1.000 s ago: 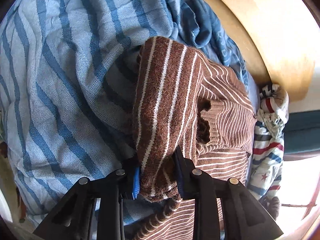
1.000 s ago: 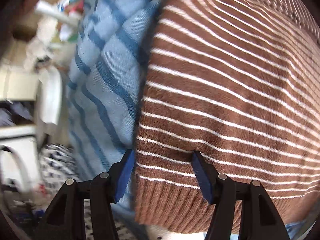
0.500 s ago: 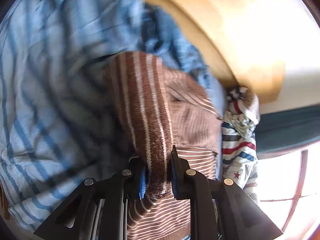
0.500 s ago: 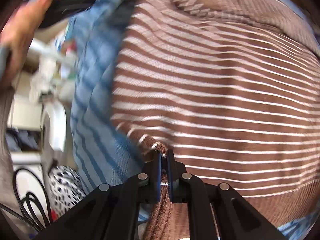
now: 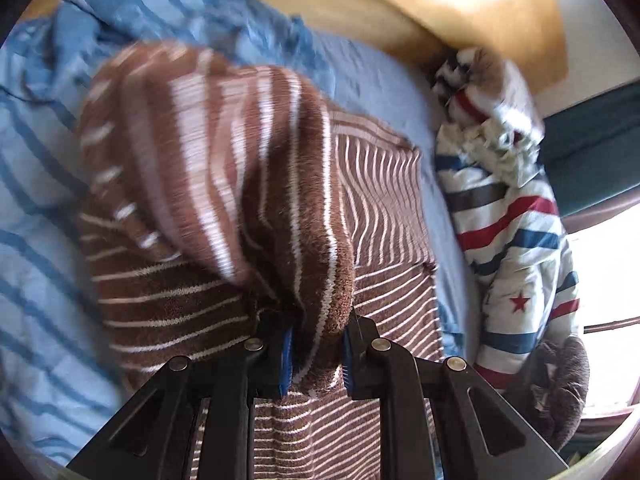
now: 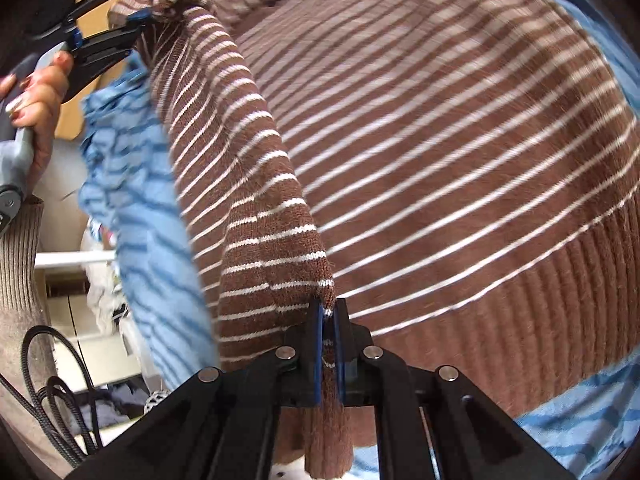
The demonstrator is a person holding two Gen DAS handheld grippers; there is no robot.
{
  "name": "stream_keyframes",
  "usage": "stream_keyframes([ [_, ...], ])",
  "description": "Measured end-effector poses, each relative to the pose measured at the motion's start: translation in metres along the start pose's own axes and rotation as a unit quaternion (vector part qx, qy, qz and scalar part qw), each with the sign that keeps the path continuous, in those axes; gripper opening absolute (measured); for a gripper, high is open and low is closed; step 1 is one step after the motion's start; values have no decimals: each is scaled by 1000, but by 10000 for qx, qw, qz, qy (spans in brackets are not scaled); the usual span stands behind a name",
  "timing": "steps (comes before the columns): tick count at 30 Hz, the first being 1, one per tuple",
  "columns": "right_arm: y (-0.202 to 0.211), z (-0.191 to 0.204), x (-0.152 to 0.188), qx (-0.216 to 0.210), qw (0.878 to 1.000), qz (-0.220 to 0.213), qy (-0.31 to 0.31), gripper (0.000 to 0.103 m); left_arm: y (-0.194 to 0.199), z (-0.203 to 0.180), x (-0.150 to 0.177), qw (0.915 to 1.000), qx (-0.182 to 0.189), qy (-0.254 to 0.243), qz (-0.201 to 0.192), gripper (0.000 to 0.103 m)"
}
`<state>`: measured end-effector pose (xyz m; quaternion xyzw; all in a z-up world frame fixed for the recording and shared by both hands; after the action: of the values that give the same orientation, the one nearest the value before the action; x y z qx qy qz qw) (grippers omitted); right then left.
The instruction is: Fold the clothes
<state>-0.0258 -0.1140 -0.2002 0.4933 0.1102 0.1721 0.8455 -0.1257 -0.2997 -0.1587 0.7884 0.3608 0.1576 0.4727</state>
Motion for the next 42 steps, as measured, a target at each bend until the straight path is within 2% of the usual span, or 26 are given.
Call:
stream_keyframes([
  [3, -9, -12, -5, -135, 9997, 124, -181, 6, -34, 10, -3, 9994, -18, 280, 185, 19],
  [7, -10, -18, -11, -211, 9993, 242, -174, 6, -43, 26, -6, 9952, 535, 793, 215, 19],
  [11, 10, -7, -18, -199, 9997, 56, 124, 6, -19, 31, -7, 9902, 1022, 938, -158, 18],
  [13, 24, -1, -24, -127, 9995, -136, 262, 6, -1, 35, -11, 9839, 1320, 1126, -426, 18],
  [14, 30, 1, -27, -71, 9993, -220, 303, 6, 6, 35, -13, 9827, 1354, 1134, -566, 18],
  [16, 37, 3, -34, 58, 9988, -351, 325, 6, 17, 30, -19, 9836, 1268, 1031, -768, 18],
  [21, 23, -9, -36, 88, 9997, -161, 146, 6, -2, 10, -26, 9908, 963, 780, -546, 18],
  [25, 8, -17, -33, 50, 10000, 6, -61, 6, -23, 23, -27, 9923, 715, 962, -302, 18],
  [28, 4, -21, -33, 131, 9998, -5, -179, 6, -36, 36, -26, 9892, 747, 1250, -146, 18],
  [30, 5, -25, -33, 172, 9995, -28, -281, 10, -36, 33, -26, 9878, 785, 1343, -8, 22],
  [31, 6, -28, -33, 193, 9993, -40, -332, 11, -36, 30, -25, 9874, 826, 1345, 54, 29],
  [32, 6, -30, -33, 214, 9990, -51, -383, 12, -31, 26, -24, 9866, 961, 1313, 101, 44],
  [33, 7, -32, -33, 234, 9988, -63, -435, 16, -23, 23, -22, 9853, 1172, 1237, 72, 53],
  [34, 8, -34, -33, 255, 9985, -74, -486, 21, -14, 19, -19, 9835, 1396, 1151, 21, 71],
  [35, 12, -37, -31, 414, 9976, -140, -534, 32, -3, 16, -15, 9812, 1615, 1051, -56, 76],
  [36, 19, -37, -29, 577, 9966, -229, -547, 42, 10, 14, -9, 9782, 1842, 945, -152, 76],
  [37, 25, -37, -28, 740, 9952, -318, -559, 43, 21, 13, -4, 9756, 2003, 868, -231, 76],
  [40, 43, -28, -24, 1005, 9921, -633, -416, 44, 46, 24, 11, 9752, 2024, 755, -484, 76],
  [41, 46, -23, -23, 974, 9924, -693, -310, 43, 52, 30, 17, 9787, 1824, 721, -614, 76],
  [42, 48, -17, -23, 890, 9930, -758, -163, 42, 59, 39, 26, 9840, 1402, 674, -874, 73],
])
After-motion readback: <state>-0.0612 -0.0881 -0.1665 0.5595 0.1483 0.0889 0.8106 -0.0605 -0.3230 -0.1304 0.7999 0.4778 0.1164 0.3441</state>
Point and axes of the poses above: each gripper's, at about its wrist camera, not at the fingertips, and y roughly against the way its jaws point, z to its left, x to its underside, the point moved 1 cm from there along -y, roughly the way its jaws point, and after that the axes turned 7 degrees about y, right-handed, at the moved point
